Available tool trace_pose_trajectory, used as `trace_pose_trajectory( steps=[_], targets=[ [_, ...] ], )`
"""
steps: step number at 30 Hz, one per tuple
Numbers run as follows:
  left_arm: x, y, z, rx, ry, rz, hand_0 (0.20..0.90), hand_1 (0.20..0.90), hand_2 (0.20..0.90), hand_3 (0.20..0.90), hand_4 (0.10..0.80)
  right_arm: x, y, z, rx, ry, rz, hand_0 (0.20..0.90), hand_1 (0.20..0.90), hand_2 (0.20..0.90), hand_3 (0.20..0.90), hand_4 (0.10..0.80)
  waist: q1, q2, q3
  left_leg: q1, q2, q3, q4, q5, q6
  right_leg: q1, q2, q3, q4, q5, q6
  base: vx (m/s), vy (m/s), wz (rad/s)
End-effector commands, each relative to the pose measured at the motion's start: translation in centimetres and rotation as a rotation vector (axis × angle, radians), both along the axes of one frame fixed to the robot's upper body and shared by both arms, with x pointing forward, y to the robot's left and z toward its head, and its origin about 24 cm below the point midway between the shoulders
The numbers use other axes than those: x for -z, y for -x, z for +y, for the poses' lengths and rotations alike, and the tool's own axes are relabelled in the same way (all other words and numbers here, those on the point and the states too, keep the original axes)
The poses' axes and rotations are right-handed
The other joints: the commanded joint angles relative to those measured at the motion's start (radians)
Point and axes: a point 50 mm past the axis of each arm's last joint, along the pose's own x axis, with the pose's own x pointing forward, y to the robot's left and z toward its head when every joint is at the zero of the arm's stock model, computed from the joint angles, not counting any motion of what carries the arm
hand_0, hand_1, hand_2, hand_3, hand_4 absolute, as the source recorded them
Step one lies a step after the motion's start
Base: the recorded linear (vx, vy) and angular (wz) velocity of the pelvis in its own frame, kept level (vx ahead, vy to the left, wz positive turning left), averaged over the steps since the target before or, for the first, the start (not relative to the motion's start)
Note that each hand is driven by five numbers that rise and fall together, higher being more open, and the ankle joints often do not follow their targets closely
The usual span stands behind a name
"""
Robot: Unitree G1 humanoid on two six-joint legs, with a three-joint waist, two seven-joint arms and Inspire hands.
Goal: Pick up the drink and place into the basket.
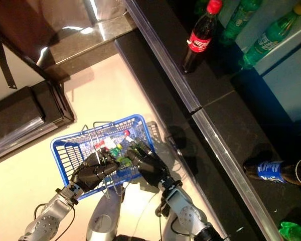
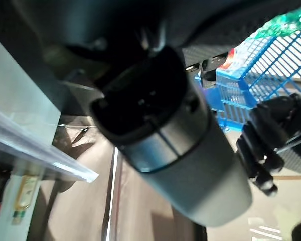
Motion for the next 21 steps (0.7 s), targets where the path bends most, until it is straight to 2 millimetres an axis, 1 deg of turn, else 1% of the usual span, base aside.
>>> trace_pose_trajectory(
  steps=[1,3,4,7,8,10,11,12,14,16,19,20,21],
  targets=[
    [-8.9,-0.3,-2.8,0.058,0.15,-0.584,0.3,0.3,0.3,0.2,0.1,-4.0,0.1,0.9,-0.1,-0.073,-0.238,0.9,0.9,0.9,0.9,0.8,-0.025,0.014,-0.059,0.079,0.002,0.069,0.071,-0.08,0.061,0.008,0.013,0.03,-0.136,0.211,-0.008,-0.001,0.004,-0.05],
    [-8.4,-0.4,-2.0,-0.01,0.119,-0.556,0.3,0.3,0.3,0.2,0.1,-3.6,0.8,0.5,-0.11,-0.051,-0.241,0.9,0.9,0.9,0.9,0.8,-0.039,0.01,-0.076,0.093,0.008,0.079,0.06,-0.079,0.059,0.015,0.018,0.045,-0.151,0.214,-0.003,-0.004,0.015,-0.11],
    [-7.7,-0.4,-1.3,-0.056,0.075,-0.536,0.3,0.3,0.3,0.2,0.1,-3.1,1.4,0.1,-0.118,-0.046,-0.237,0.9,0.9,0.9,0.9,0.8,-0.05,0.004,-0.088,0.106,0.013,0.088,0.051,-0.079,0.057,0.022,0.023,0.054,-0.163,0.214,-0.001,-0.006,0.007,-0.22],
    [-6.5,-0.5,-0.4,-0.136,0.037,-0.473,0.3,0.3,0.3,0.2,0.1,-2.3,2.1,-0.3,-0.115,-0.045,-0.222,0.9,0.9,0.9,0.9,0.8,-0.065,-0.004,-0.11,0.123,0.022,0.099,0.038,-0.077,0.051,0.034,0.028,0.069,-0.181,0.217,0.005,0.007,-0.003,-0.26],
    [-5.4,-0.4,0.2,-0.196,0.006,-0.421,0.3,0.3,0.3,0.2,0.1,-1.5,2.6,-0.8,-0.097,-0.035,-0.195,0.9,0.9,0.9,0.9,0.8,-0.077,-0.01,-0.131,0.146,0.028,0.109,0.018,-0.075,0.048,0.052,0.034,0.077,-0.206,0.22,0.011,0.027,-0.002,-0.24],
    [-4.8,-0.4,0.5,-0.229,-0.014,-0.392,0.3,0.3,0.3,0.2,0.1,-1.1,2.8,-1.0,-0.084,-0.023,-0.184,0.9,0.9,0.9,0.9,0.8,-0.083,-0.013,-0.141,0.156,0.031,0.113,0.008,-0.073,0.045,0.061,0.036,0.082,-0.22,0.223,0.014,0.029,-0.002,-0.27],
    [-3.3,-0.1,1.2,-0.299,-0.002,-0.302,0.3,0.3,0.3,0.2,0.1,-0.3,3.2,-1.4,-0.058,-0.004,-0.165,0.9,0.9,0.9,0.9,0.8,-0.093,-0.018,-0.161,0.177,0.036,0.121,-0.015,-0.069,0.042,0.079,0.04,0.091,-0.249,0.23,0.019,0.046,0.007,-0.37],
    [-1.3,0.4,1.9,-0.379,-0.001,-0.201,0.3,0.3,0.3,0.2,0.1,0.6,3.7,-1.9,-0.034,0.017,-0.141,0.9,0.9,0.9,0.9,0.8,-0.107,-0.022,-0.185,0.201,0.043,0.135,-0.041,-0.065,0.037,0.096,0.042,0.102,-0.279,0.239,0.025,0.053,0.013,-0.42],
    [0.8,1.4,2.7,-0.457,-0.079,-0.11,0.3,0.3,0.3,0.2,0.1,1.7,4.4,-3.0,0.015,0.059,-0.112,0.9,0.9,0.9,0.9,0.8,-0.121,-0.029,-0.217,0.223,0.054,0.152,-0.069,-0.059,0.032,0.113,0.043,0.115,-0.313,0.252,0.033,0.042,0.009,-0.37],
    [2.5,2.2,3.3,-0.512,-0.169,-0.028,0.3,0.3,0.3,0.2,0.1,2.7,4.9,-3.8,0.053,0.119,-0.068,0.9,0.9,0.9,0.9,0.8,-0.134,-0.034,-0.249,0.239,0.063,0.166,-0.092,-0.053,0.026,0.126,0.042,0.125,-0.345,0.267,0.039,0.047,-0.009,-0.28],
    [5.7,3.7,4.3,-0.604,-0.227,0.144,0.3,0.3,0.3,0.2,0.1,4.8,6.0,-5.1,0.104,0.222,0.018,0.9,0.9,0.9,0.9,0.8,-0.155,-0.039,-0.301,0.281,0.075,0.194,-0.132,-0.051,0.016,0.16,0.042,0.139,-0.392,0.282,0.046,0.096,-0.004,-0.27],
    [6.5,4.1,4.5,-0.631,-0.242,0.2,0.3,0.3,0.3,0.2,0.1,5.6,6.4,-5.6,0.123,0.268,0.052,0.9,0.9,0.9,0.9,0.8,-0.161,-0.04,-0.317,0.293,0.078,0.202,-0.141,-0.052,0.014,0.171,0.041,0.141,-0.404,0.286,0.048,0.082,-0.009,-0.09],
    [6.8,4.2,4.5,-0.638,-0.245,0.221,0.3,0.3,0.3,0.2,0.1,5.9,6.5,-5.8,0.135,0.285,0.064,0.9,0.9,0.9,0.9,0.8,-0.163,-0.041,-0.321,0.298,0.078,0.205,-0.144,-0.052,0.013,0.176,0.041,0.142,-0.409,0.288,0.049,0.065,-0.022,-0.15]
  ],
)
